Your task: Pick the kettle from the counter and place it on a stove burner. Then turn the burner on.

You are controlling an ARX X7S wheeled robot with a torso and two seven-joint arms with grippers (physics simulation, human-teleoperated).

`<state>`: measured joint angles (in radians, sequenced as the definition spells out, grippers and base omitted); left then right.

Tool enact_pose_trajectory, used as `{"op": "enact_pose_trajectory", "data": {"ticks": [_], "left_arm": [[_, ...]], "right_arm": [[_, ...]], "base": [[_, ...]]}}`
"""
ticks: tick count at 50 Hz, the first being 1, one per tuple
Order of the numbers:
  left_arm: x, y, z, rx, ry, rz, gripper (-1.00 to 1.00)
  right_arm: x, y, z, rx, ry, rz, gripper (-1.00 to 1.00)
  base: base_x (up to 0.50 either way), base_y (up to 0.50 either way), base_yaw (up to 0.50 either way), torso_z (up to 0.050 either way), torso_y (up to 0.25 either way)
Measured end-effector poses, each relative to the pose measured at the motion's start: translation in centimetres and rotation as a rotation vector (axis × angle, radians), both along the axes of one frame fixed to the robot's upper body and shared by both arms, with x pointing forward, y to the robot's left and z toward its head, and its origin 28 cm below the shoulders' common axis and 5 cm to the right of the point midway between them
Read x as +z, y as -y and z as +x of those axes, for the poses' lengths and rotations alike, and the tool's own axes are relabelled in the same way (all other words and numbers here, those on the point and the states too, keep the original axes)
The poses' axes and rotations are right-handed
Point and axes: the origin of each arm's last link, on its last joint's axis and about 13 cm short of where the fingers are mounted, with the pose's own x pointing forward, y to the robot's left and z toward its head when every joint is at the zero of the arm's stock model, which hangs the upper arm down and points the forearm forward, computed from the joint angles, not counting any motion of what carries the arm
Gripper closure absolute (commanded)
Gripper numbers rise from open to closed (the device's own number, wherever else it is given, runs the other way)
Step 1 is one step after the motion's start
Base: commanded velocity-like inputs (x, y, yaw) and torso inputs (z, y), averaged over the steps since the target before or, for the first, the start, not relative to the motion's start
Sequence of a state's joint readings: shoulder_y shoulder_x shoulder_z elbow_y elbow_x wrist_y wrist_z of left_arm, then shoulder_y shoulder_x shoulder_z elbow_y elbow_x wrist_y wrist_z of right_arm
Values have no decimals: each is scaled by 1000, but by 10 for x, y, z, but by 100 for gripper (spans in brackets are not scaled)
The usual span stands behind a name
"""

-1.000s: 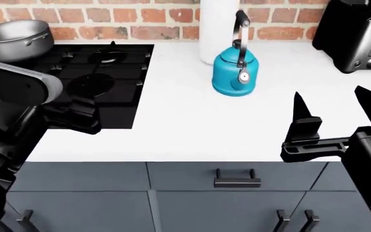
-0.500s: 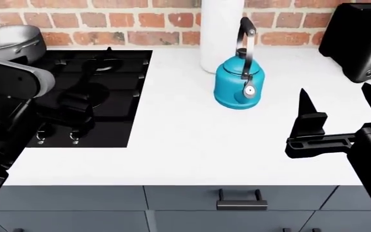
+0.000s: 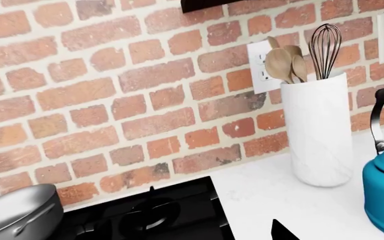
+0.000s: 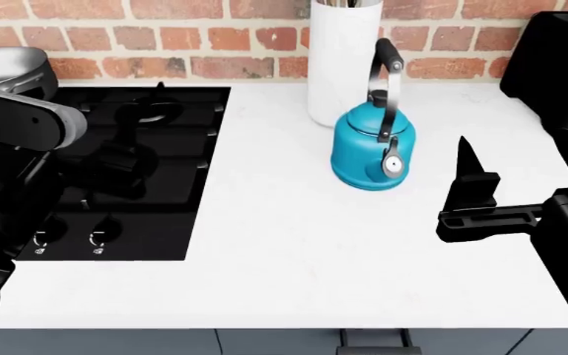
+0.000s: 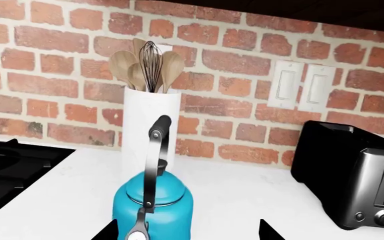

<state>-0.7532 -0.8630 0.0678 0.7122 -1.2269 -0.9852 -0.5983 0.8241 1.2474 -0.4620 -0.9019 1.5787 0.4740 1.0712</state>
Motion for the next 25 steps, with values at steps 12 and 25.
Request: {"op": "enact_pose_trajectory", "data": {"ticks": [12,25], "left_arm": [[0,0,0,1,-4,-3,-100],[-1,-1,1,5,-7,-3,-100]], "right_arm": [[0,0,0,-2,-1,1,-100],[-1,0,1,-1,-2,3,-100]], "base": [[196,0,0,0,1],[197,0,0,0,0]]}}
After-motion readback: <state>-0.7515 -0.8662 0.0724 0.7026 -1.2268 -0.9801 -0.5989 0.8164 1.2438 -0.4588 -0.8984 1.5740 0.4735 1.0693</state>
